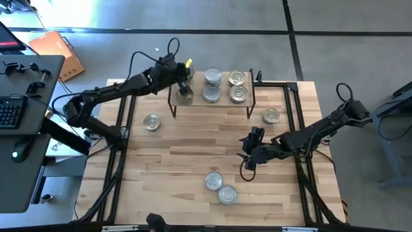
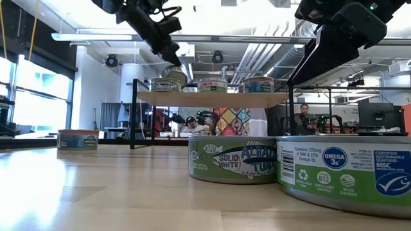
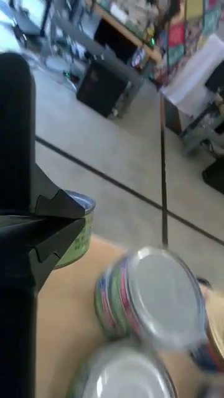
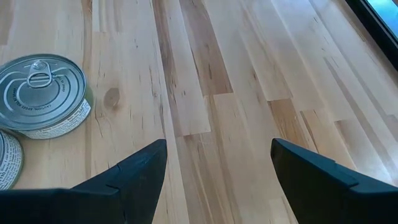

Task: Stack canned seafood by type on shelf
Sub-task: Stack the right green tuna can on top of the top green tuna can on the shelf

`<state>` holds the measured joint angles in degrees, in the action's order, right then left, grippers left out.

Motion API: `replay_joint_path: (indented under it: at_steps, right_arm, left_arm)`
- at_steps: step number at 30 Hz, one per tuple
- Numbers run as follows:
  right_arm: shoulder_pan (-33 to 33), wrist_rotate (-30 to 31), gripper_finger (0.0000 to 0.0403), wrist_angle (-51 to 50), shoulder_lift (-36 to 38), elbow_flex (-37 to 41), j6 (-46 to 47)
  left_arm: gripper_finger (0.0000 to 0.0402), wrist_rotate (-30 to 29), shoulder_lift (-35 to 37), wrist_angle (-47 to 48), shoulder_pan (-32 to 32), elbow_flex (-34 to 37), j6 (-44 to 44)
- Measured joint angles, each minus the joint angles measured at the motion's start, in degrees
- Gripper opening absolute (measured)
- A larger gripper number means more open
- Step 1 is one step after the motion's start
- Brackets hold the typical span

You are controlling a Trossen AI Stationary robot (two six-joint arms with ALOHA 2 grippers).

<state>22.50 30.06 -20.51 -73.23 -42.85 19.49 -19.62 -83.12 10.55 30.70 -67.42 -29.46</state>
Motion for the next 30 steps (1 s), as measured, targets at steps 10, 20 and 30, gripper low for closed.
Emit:
replay_joint_path:
  at_steps: [10,20,30]
  right_arm:
    - [0.0,0.0,0.0282,0.0,0.0,0.0,0.1]
    - [0.0,0.0,0.0282,0.0,0.0,0.0,0.0]
    - [0.0,0.0,0.0282,0.1,0.0,0.0,0.9]
  left_arm:
    - [0.0,-0.5,-1.0,-1.1,0.8,0.0,-2.2]
    - [0.0,1.2,-1.0,-1.5,3.0,0.0,1.3]
    - [0.0,11.5,-4.1,4.4,8.5,-0.2,8.8]
